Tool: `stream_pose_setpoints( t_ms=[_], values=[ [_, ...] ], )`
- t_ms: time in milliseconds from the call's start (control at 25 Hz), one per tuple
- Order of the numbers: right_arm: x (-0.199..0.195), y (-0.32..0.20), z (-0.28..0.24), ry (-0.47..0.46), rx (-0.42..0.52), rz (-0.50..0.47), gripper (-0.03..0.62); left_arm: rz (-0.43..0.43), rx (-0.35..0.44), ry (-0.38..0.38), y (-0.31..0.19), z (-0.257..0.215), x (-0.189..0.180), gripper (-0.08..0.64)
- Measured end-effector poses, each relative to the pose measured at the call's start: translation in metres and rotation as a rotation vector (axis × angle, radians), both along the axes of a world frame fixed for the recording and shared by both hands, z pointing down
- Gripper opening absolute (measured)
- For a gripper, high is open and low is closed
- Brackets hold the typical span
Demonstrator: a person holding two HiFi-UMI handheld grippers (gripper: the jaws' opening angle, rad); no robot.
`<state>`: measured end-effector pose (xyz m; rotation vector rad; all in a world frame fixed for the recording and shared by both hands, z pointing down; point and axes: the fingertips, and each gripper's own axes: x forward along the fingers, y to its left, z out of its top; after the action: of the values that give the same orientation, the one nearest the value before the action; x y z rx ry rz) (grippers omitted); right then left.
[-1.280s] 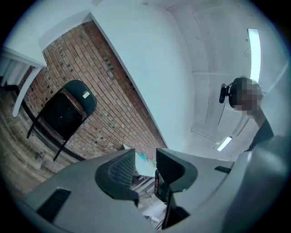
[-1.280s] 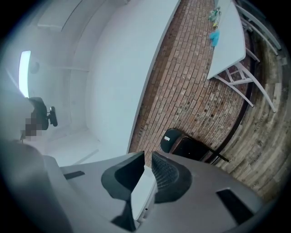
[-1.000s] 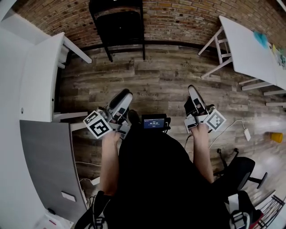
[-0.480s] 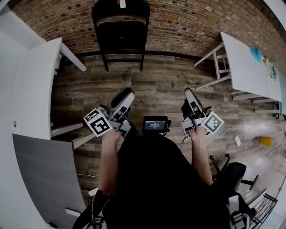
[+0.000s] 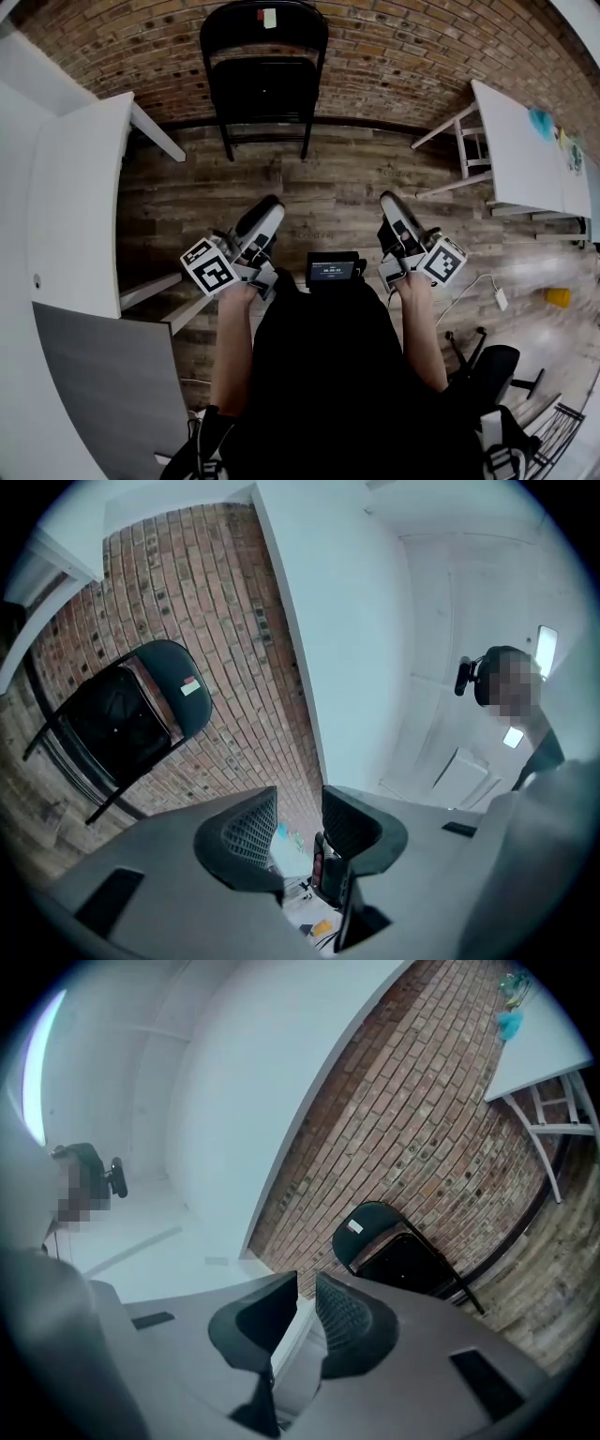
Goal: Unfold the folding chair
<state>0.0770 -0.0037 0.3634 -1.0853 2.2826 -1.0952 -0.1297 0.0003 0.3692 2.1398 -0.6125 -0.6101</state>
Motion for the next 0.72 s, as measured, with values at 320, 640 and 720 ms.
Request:
stream_pose_setpoints(
  t_ms=[320,640,720],
  values=[
    [0.003,-0.05,0.014,-0.018,0.007,-0.07,0.048,-0.055,-0.028,-0.04,-0.049,0.007,0.007,0.156],
    [0.018,-0.143,0.01,-0.036,0.033,-0.197,0.049,-0.1,-0.075,-0.044,-0.117,0.0,0.039,0.175],
    [0.029,-0.164,0.007,-0.041,0.031,-0.212,0.057,-0.101,-0.079,-0.048,-0.133,-0.006,0.053,0.178]
  ],
)
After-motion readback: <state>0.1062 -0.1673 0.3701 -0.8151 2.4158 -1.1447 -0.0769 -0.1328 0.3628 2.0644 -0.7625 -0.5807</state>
